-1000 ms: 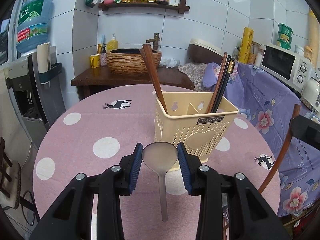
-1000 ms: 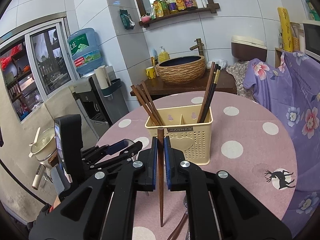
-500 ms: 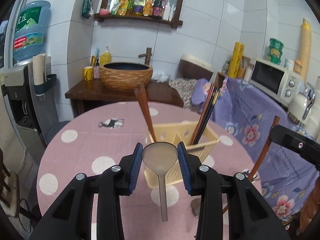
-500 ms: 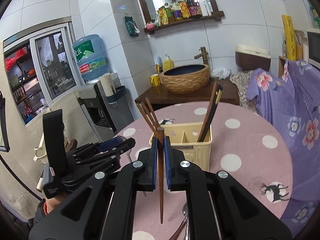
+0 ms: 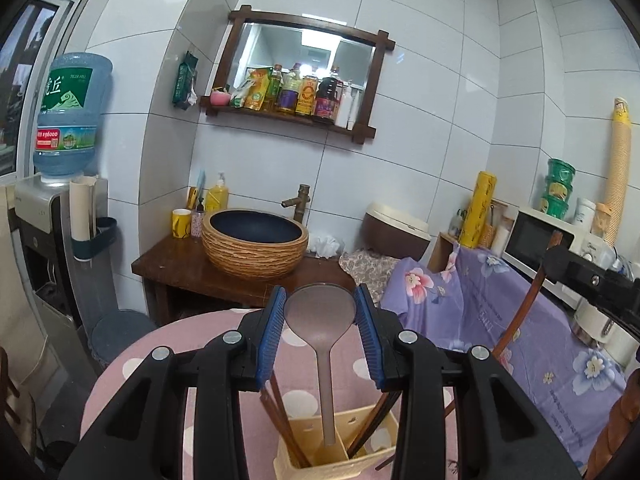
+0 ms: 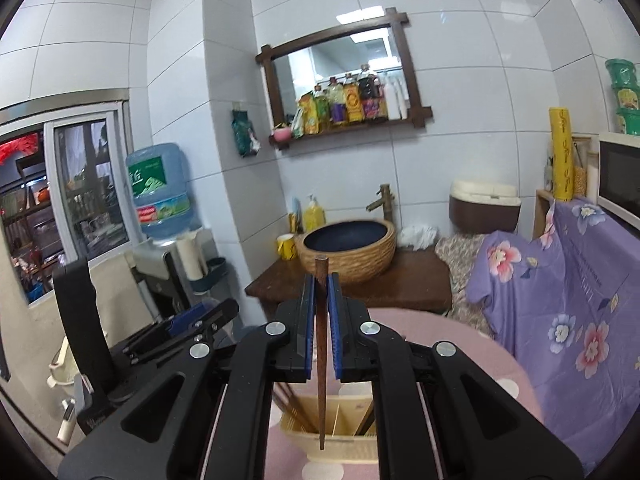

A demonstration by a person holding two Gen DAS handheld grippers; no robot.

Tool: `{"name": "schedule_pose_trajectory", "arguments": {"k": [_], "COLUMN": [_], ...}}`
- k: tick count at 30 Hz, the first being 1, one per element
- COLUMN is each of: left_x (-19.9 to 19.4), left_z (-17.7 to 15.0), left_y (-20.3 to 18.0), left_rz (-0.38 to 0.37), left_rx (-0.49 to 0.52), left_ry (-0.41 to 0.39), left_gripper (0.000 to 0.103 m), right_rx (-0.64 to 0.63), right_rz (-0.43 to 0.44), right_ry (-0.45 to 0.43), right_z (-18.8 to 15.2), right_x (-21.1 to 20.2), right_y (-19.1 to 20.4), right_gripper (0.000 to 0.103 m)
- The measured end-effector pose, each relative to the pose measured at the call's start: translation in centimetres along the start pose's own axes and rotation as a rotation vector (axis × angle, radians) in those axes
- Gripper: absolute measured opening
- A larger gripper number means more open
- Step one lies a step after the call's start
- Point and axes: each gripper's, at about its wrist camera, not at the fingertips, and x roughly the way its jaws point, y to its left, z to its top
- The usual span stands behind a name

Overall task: Organize utensils
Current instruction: 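Lower the clear spoon into the basket and open the left tool while the right tool releases its chopstick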

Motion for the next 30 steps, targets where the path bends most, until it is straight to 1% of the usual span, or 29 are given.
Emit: {"name": "schedule_pose_trajectory", "arguments": {"k": [3,6,9,11,14,18,26,30], "left_x": [1.7,3.4,3.9,3.7,3.1,3.1,3.9,4.2], "left_z": [-1.0,-3.4,-5.6,-6.6,-7.9,-9.3,-11.9,-12.7], "left_y": [-0.3,-0.4,-0.4,-0.3,-0.7,-1.2,-0.7,-0.2], "left_rz": [0.017,0.017,0.024,0.021,0.045,0.064,0.1,0.119], "left_rx": [0.005,0.0,0.006,0.001,0.014,0.03,0.057,0.07], "left_ry": [0.011,0.059,0.085,0.083,0.06,0.055,0.092,0.107], "left_gripper": [0.036,0.036,0.036,0.036,0.036,0.036,0.036,0.036], "right_rx": [-0.007,0.006,0.016,0.019,0.012,0.008,0.038,0.047], "right_rz": [-0.045,-0.071,-0.083,-0.09,-0.098,-0.105,-0.098,-0.11], "right_ry": [-0.005,0.027,0.061,0.075,0.077,0.098,0.144,0.133], "right_z": [-0.5,-2.3,-4.3,-5.5,-7.0,-8.8,-11.4,-11.8], "right_x": [1.7,3.6,4.9,5.5,5.9,6.6,7.3,7.0], "right_y": [-0.6,-1.6,-2.2,-2.4,-2.4,-2.3,-3.1,-3.6], "right_gripper": [0.008,0.008,0.008,0.008,0.008,0.008,0.008,0.008]}}
